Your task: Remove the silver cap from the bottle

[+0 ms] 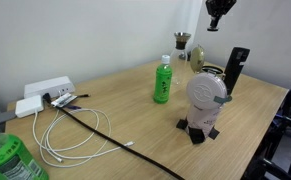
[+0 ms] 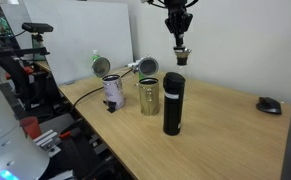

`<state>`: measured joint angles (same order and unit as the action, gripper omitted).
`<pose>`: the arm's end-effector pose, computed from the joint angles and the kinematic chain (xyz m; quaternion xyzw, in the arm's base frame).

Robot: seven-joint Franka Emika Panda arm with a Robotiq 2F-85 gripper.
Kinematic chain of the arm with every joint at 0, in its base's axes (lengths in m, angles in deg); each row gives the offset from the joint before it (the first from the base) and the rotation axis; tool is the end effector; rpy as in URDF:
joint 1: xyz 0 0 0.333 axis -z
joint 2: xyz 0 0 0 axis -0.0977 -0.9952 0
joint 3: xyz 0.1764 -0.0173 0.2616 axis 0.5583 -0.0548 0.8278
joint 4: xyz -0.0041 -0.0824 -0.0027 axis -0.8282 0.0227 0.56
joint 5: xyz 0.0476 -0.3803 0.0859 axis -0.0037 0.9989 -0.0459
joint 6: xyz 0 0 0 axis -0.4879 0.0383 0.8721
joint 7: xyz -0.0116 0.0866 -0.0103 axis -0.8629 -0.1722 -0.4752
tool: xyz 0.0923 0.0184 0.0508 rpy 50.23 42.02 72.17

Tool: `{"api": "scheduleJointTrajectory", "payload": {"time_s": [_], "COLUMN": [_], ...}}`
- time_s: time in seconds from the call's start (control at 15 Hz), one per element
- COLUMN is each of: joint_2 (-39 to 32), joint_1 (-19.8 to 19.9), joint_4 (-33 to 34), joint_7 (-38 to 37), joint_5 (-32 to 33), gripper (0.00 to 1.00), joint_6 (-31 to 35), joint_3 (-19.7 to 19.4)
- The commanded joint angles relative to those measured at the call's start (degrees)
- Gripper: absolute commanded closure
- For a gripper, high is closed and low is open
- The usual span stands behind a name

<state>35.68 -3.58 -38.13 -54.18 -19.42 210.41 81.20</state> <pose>0.5418 -0.0750 0.4291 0.9872 -0.1351 0.0693 0.0480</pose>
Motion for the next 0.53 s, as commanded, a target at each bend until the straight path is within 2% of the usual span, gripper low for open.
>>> {"api": "scheduleJointTrajectory", "payload": {"time_s": [0.0, 0.47], "joint_2": [2.11, -3.23], "joint_1": [1.66, 2.22], "joint_4": [-5.95, -8.52], "joint_7": [-3.6, -7.52], "joint_5": [1.49, 0.98], "gripper": [0.99, 0.99], "joint_6": [3.56, 11.36], "joint_3": [0.14, -0.06]}}
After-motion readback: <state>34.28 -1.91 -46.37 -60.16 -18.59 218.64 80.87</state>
